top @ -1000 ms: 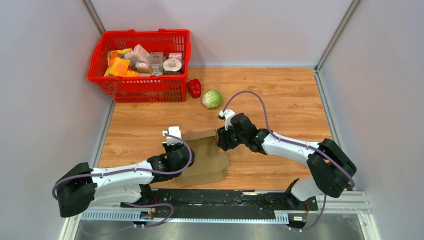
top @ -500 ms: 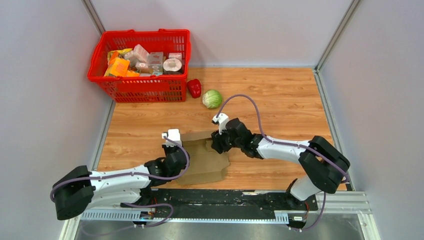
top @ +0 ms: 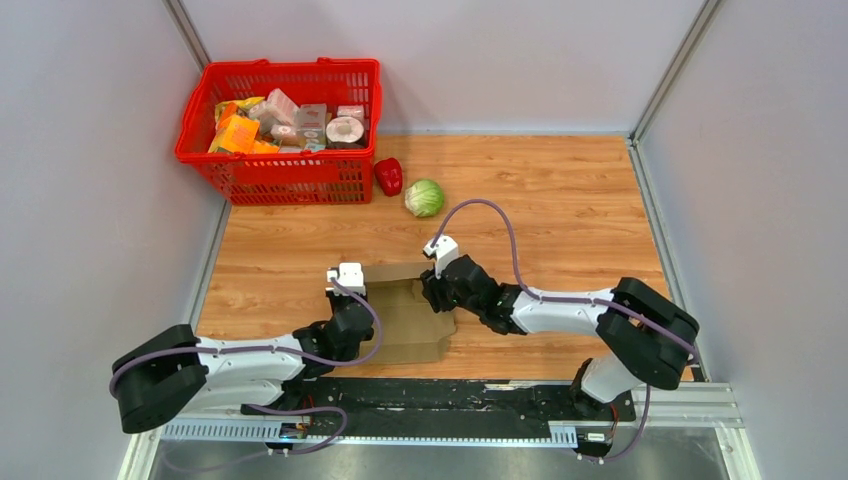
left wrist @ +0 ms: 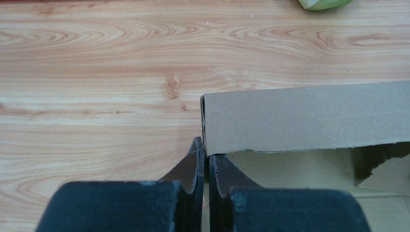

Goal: Fold the paper box

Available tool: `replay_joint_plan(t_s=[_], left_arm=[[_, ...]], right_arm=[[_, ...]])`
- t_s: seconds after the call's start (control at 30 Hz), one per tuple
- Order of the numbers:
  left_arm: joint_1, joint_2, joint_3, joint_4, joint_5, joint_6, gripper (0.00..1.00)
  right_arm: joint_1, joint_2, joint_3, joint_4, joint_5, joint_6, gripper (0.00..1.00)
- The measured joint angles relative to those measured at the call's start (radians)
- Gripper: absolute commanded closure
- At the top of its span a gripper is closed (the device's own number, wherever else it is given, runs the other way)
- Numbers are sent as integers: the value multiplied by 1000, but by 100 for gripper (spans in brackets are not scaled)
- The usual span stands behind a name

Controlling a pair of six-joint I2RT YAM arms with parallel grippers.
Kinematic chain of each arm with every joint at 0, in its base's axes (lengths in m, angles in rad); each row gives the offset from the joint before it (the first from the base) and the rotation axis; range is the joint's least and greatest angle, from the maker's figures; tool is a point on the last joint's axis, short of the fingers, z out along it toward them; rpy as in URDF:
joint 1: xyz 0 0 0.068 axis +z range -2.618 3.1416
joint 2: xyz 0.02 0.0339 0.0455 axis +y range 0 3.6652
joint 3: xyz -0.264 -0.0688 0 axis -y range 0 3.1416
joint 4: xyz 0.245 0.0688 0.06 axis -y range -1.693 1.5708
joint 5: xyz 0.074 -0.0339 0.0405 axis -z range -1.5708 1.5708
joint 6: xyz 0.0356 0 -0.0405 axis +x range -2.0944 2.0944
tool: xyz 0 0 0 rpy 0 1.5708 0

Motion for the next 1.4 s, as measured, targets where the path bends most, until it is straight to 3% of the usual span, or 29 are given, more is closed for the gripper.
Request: replay_joint_plan(t_s=[0.13,0.23,0.33,0.4,0.7,0.83,0.93,0.97,1.07,1.27,1.4], left_arm=[[0,16,0,24,-2,17,100],[0,16,0,26,0,17,100],[0,10,0,15,-2,10,100],[0,1,2,-6,-6,-2,100],[1,17,118,-312,-69,-254,100],[1,42,148,-382,-86,-350,100],[0,40,149,-395,-88,-387,100],[0,39,149,-396,-89,-392,100],[0,31,139,-396,-96,-399,100],[0,17,123,-379,-101,-398,100],[-1,13,117,-366,-101,-386,100]], right_arm=[[36,0,-11,37,108,42,55],[54,5,-11,62,192,73,66],[64,30,-7,82,265,100,82],[72,63,10,92,315,109,100],[166,267,145,139,702,146,100],[193,290,159,132,784,179,100],[196,282,148,136,779,180,70],[196,269,139,134,773,182,47],[196,190,82,81,748,184,27],[195,-58,33,-167,635,238,15],[161,-262,-14,-295,502,277,16]])
